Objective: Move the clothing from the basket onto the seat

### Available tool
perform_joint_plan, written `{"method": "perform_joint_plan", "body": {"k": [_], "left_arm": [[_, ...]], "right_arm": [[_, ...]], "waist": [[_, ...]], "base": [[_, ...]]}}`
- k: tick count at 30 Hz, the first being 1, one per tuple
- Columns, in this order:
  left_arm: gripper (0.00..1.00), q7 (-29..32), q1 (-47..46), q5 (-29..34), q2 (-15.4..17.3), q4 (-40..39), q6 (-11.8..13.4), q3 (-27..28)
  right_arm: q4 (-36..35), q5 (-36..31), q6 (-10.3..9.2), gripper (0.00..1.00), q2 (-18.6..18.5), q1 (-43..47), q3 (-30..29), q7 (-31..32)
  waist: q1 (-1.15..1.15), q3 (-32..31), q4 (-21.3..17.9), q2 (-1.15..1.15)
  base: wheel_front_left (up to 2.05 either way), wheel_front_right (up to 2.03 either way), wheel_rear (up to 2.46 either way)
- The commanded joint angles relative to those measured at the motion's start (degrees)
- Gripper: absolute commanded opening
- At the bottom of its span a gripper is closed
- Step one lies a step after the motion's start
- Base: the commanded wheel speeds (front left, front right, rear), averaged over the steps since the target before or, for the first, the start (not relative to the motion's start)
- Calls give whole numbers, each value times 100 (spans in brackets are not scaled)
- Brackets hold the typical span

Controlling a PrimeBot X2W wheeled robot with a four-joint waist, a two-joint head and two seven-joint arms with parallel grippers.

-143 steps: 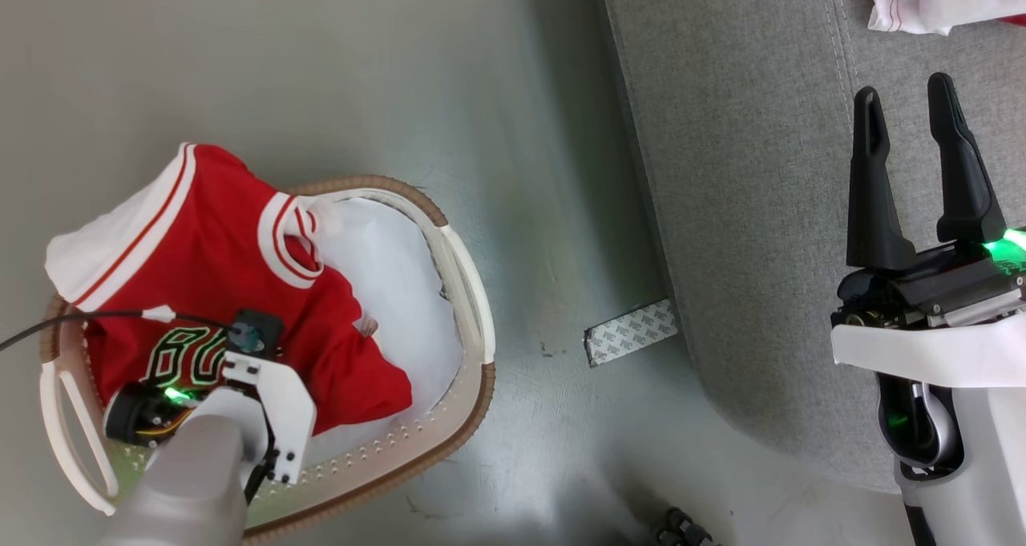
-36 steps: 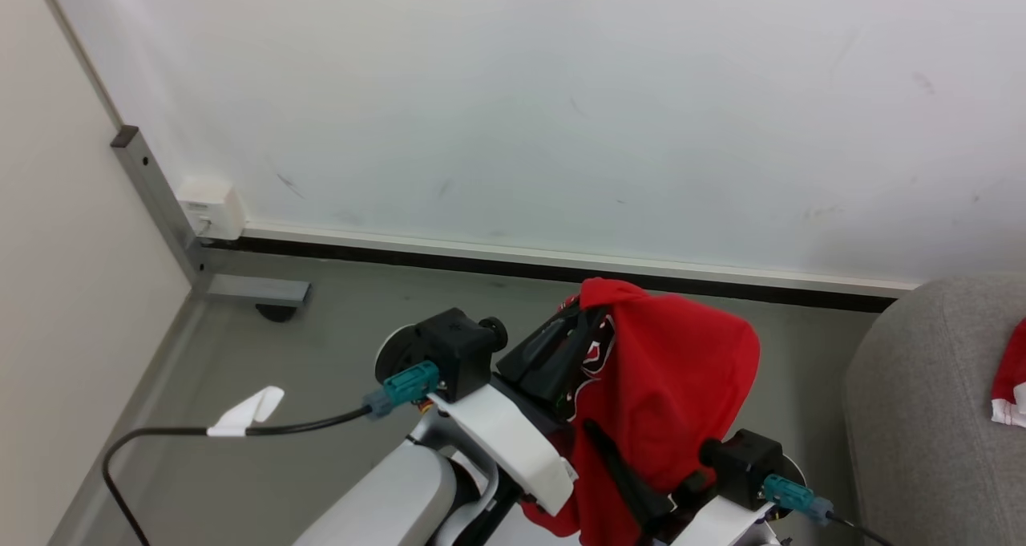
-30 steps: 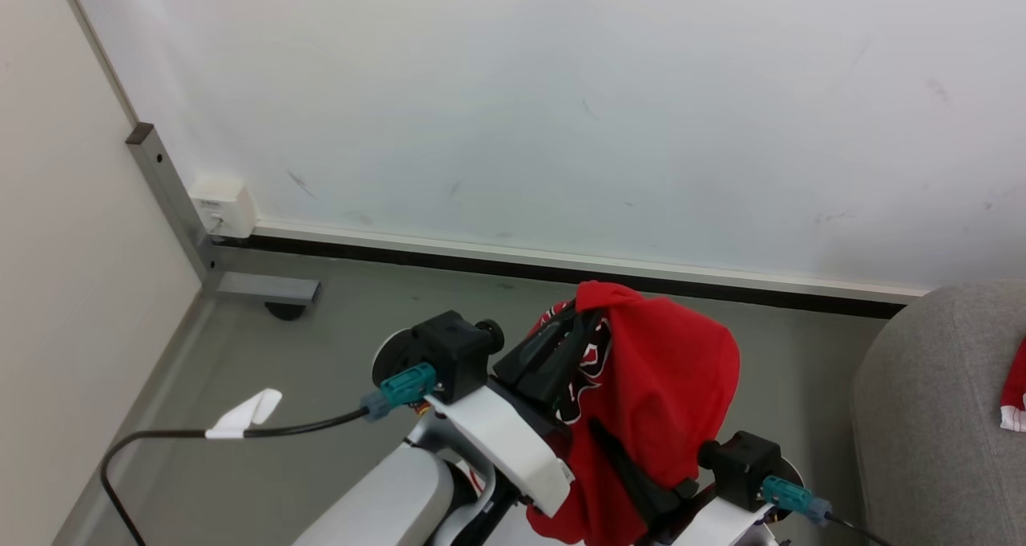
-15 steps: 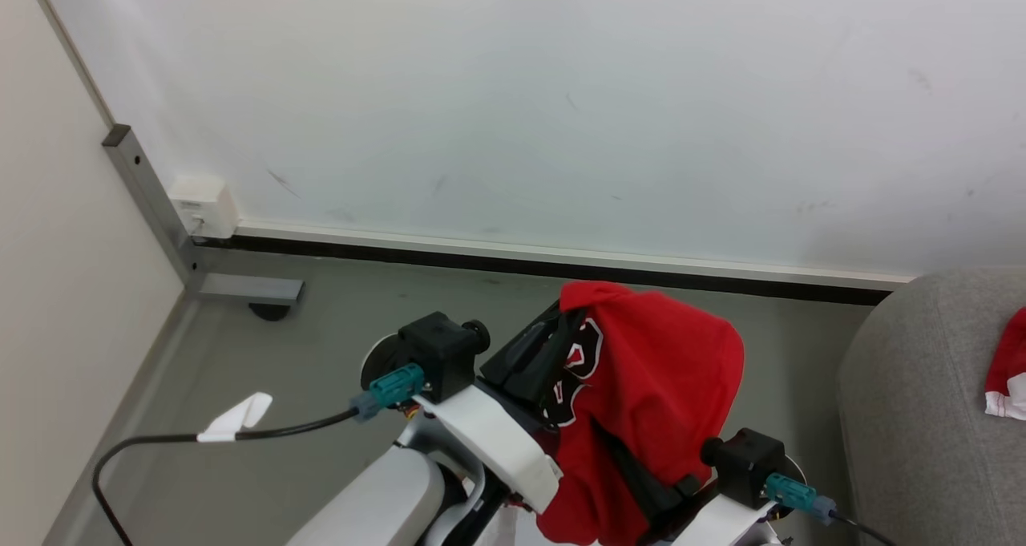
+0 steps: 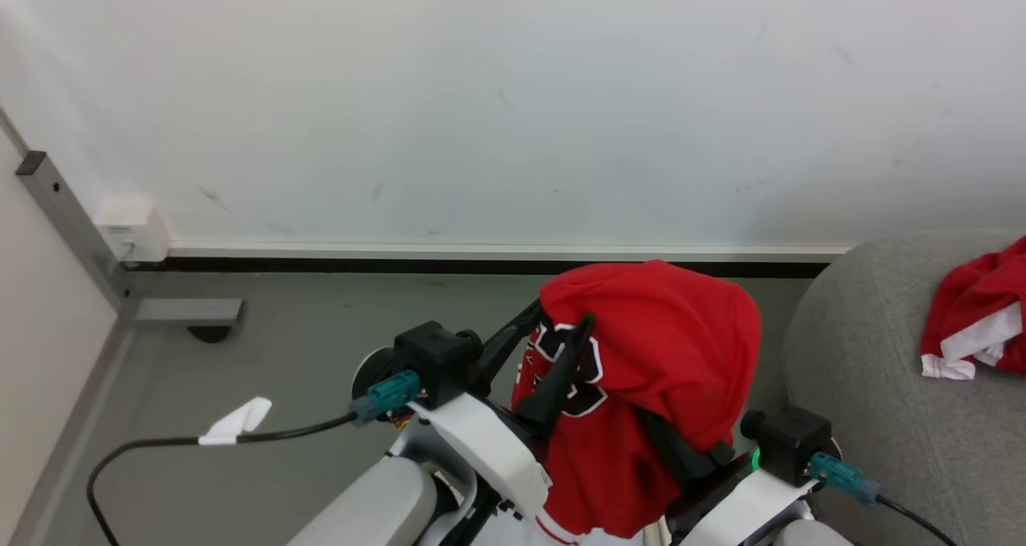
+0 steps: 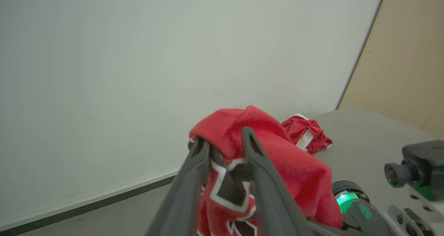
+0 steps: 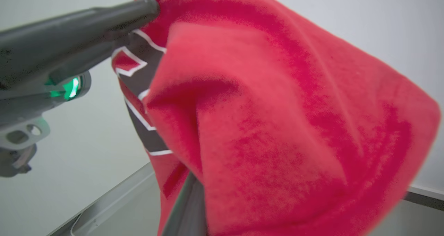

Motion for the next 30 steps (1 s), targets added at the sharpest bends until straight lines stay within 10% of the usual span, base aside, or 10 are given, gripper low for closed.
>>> {"method": "perform_joint_plan", "body": {"k": [1, 30], "left_arm": [[100, -12, 112, -24, 14, 7, -6, -32], [100, -733, 278, 379, 380, 130, -99, -81]], "right_arm": [[-99, -85, -13, 0, -99, 47, -159, -2], [-1164, -463, -13, 0, -555, 309, -2026, -2]], "waist": [[0, 63, -244, 0], [0, 738, -3082, 0]], "base": [[0, 0, 0], [0, 0, 0]]}}
